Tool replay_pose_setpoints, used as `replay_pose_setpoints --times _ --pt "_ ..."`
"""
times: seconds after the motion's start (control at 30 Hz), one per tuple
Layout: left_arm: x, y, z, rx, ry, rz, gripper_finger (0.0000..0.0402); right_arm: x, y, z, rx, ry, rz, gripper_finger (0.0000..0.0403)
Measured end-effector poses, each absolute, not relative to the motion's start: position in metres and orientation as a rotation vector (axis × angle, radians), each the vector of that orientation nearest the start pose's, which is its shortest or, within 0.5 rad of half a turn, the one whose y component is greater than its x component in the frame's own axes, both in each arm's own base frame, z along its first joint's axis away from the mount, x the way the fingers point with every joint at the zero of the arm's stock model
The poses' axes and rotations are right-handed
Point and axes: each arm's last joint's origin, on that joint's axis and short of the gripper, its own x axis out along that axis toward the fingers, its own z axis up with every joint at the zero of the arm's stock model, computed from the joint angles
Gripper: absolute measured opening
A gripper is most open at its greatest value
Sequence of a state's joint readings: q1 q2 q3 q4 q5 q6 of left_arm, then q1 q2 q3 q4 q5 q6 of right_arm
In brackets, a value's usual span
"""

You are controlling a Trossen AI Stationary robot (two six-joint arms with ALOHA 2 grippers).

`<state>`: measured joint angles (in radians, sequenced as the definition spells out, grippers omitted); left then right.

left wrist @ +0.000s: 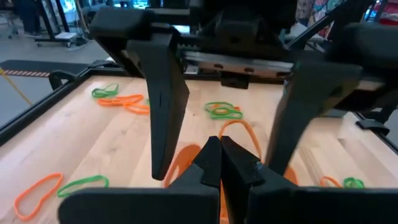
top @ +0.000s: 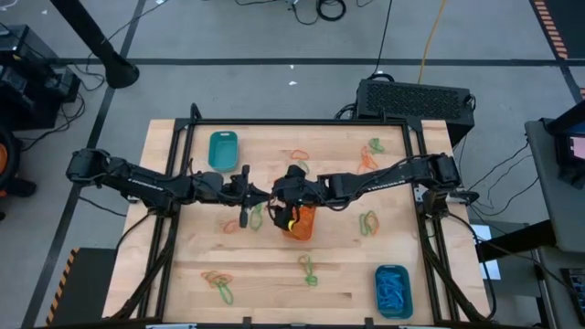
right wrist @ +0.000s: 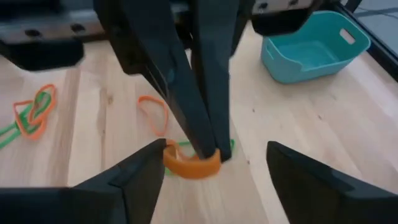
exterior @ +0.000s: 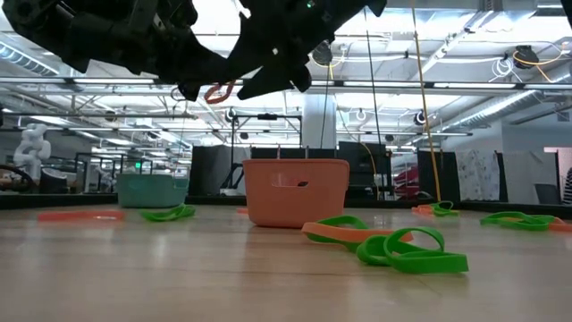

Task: Sort rubber bands into baskets
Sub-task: Put the orange rubber band into the orange bin

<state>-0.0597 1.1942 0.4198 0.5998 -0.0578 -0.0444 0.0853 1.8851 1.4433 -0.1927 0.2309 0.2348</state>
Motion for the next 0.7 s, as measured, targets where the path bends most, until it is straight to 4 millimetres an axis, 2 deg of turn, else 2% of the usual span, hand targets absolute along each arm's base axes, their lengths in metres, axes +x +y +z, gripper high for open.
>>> replay_pose_setpoints --times 0.17,0.4,0.43,0.7 --pt "0.2350 -0.0123 0.2043 -0.034 0.169 0.003 0.0002 0.4246 0.0289 0.2464 0.125 0.615 -0.219 0.0200" --pt "0.2348 -0.0112 0.2035 0.005 0.178 0.039 0.0035 0.4247 0.0264 0.2462 0.114 0.618 -0.219 0.0026" --pt "0.2347 -0.0113 0.2030 0.021 0.184 0.038 0.0043 0.4246 0.0264 0.2462 0.108 0.619 -0.217 0.0014" --pt "0.2334 -0.0133 0.1969 0.061 0.248 0.031 0.0135 0.4178 0.0254 0.2433 0.103 0.697 -0.233 0.0002"
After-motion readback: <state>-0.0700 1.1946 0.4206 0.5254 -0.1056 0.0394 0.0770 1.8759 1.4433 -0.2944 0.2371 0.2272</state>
